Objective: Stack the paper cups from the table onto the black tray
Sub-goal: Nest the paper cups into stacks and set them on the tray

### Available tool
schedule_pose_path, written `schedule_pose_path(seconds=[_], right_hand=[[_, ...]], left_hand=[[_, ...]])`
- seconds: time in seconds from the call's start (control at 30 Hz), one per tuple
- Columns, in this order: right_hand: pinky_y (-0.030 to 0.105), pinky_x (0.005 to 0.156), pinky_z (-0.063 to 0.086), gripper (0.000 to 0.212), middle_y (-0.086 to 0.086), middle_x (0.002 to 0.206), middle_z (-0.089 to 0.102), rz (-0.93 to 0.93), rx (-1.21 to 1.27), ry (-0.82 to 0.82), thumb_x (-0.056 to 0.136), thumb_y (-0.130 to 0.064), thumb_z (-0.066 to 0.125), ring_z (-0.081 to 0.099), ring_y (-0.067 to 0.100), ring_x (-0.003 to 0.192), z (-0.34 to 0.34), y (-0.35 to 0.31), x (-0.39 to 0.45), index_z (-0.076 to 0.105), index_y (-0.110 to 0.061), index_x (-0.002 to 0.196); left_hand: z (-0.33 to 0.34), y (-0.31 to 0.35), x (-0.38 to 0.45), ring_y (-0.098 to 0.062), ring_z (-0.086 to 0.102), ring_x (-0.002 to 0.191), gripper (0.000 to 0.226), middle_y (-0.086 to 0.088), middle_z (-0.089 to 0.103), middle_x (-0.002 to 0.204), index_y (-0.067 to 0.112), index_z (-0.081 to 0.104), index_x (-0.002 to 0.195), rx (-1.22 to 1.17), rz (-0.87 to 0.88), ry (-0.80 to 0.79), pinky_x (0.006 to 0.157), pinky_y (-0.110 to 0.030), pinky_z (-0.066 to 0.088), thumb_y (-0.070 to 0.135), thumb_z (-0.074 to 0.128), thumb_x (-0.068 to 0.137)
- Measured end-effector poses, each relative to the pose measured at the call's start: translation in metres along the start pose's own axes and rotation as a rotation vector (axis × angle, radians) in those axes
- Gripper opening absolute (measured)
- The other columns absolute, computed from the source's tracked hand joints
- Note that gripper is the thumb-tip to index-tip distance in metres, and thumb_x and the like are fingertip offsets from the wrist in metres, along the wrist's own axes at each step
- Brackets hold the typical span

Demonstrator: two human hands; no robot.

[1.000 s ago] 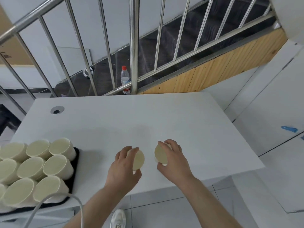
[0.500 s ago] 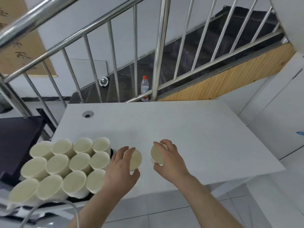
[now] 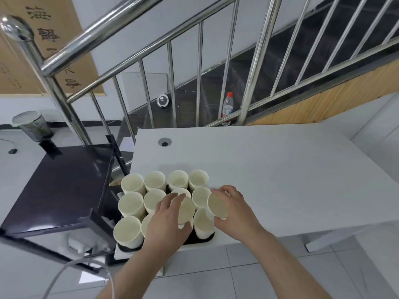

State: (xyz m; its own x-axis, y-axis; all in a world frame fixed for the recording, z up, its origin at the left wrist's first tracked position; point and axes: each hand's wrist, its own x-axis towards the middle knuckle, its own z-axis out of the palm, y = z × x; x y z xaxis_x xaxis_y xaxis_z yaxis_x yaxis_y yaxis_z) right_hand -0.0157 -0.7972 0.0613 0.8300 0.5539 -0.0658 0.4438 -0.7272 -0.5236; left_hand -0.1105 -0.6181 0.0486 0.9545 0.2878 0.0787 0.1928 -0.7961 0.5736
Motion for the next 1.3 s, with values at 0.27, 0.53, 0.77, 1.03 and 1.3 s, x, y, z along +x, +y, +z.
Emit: schedule_pose_path(seconds=[0.27,0.53,0.77,1.03,1.3], right_hand=[[0.028,0.090,0.048,0.070,-0.013,0.138,0.028,-0.060,-0.039,-0.057,0.081,-0.022,0.061,0.032,0.010,0.128,0.013,-0.011,0.000,0.035,-0.032,0.145],[0.029,0.094,0.047,0.072,-0.012,0.143,0.026,-0.063,-0.103,-0.141,0.082,-0.032,0.065,0.032,0.011,0.132,0.029,-0.005,0.007,0.032,-0.032,0.146],[0.029,0.093,0.046,0.071,-0.009,0.144,0.028,-0.047,-0.166,-0.216,0.083,-0.032,0.064,0.031,0.013,0.133,0.037,0.005,0.014,0.033,-0.029,0.146],[0.030,0.089,0.047,0.066,-0.009,0.138,0.036,-0.047,-0.198,-0.250,0.084,-0.027,0.062,0.035,0.014,0.128,0.044,0.011,0.021,0.035,-0.028,0.144],[0.029,0.092,0.046,0.067,-0.007,0.136,0.037,-0.033,-0.176,-0.263,0.084,-0.024,0.064,0.035,0.015,0.127,0.046,0.011,0.025,0.037,-0.027,0.145]], left_hand=[[0.002,-0.008,-0.004,-0.017,0.033,0.135,0.071,0.006,0.030,0.149,0.026,0.031,0.145,0.035,-0.006,-0.060,0.092,-0.023,0.042,0.027,0.063,0.082],[0.013,-0.015,0.000,-0.013,0.020,0.142,0.074,0.010,0.017,0.154,0.032,0.019,0.148,0.119,-0.036,-0.174,0.101,-0.025,0.040,0.038,0.059,0.086],[0.020,-0.021,0.006,-0.016,0.024,0.139,0.071,0.008,0.026,0.151,0.030,0.026,0.146,0.163,-0.065,-0.195,0.103,-0.027,0.038,0.041,0.061,0.085],[0.024,-0.025,0.014,-0.012,0.033,0.131,0.061,0.012,0.035,0.142,0.031,0.036,0.139,0.226,-0.081,-0.245,0.093,-0.024,0.043,0.038,0.064,0.085],[0.025,-0.027,0.018,-0.010,0.038,0.127,0.061,0.014,0.040,0.137,0.032,0.040,0.137,0.201,-0.117,-0.239,0.090,-0.023,0.041,0.037,0.067,0.082]])
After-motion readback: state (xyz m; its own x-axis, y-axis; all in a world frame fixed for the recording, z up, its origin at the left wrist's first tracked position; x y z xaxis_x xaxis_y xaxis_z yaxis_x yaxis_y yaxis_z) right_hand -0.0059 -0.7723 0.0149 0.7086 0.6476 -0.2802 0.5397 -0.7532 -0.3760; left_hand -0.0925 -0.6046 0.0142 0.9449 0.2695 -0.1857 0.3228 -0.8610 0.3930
